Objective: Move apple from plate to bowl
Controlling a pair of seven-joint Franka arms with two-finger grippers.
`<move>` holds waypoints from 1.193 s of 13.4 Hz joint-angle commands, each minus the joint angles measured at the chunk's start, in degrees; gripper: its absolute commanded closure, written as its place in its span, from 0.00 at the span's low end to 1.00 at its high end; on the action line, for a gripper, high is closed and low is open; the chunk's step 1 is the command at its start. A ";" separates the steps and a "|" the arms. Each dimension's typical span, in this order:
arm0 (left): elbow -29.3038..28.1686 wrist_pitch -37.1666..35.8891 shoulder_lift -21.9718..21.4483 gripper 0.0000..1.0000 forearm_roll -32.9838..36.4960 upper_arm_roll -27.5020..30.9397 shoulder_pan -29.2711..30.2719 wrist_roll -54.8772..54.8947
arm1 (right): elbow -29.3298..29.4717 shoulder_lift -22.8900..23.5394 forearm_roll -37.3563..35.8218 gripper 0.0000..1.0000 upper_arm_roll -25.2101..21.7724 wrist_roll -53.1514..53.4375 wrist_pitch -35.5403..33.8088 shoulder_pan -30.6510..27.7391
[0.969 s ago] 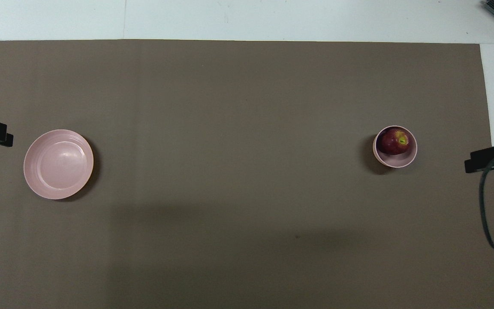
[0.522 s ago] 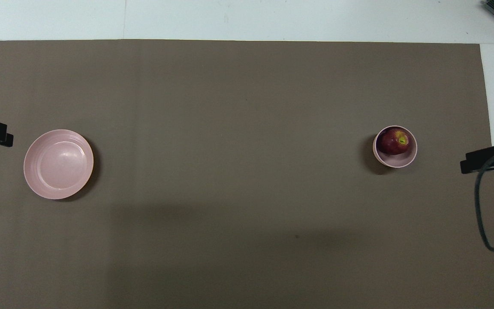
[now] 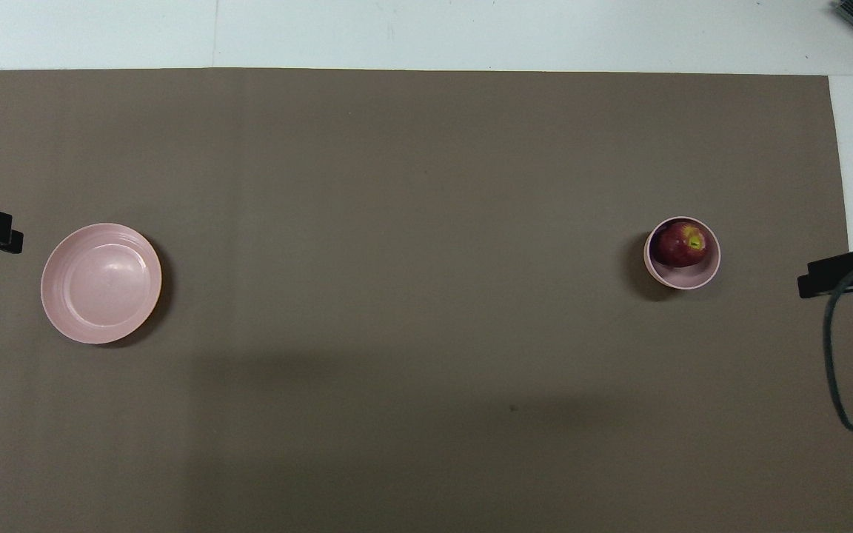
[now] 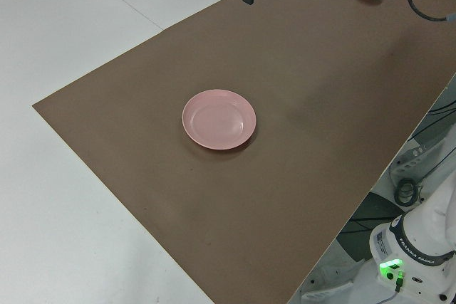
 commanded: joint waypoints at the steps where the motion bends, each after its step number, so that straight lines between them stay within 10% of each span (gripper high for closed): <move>1: 0.47 -1.28 -0.43 0.00 -0.66 -0.26 0.46 -0.39 | -0.70 -0.83 0.70 0.00 -0.43 -0.43 0.89 0.41; 16: 0.47 -1.28 -0.43 0.00 -0.66 -0.26 0.46 -0.39 | -1.14 -0.92 -1.58 0.00 0.01 -0.51 2.65 0.41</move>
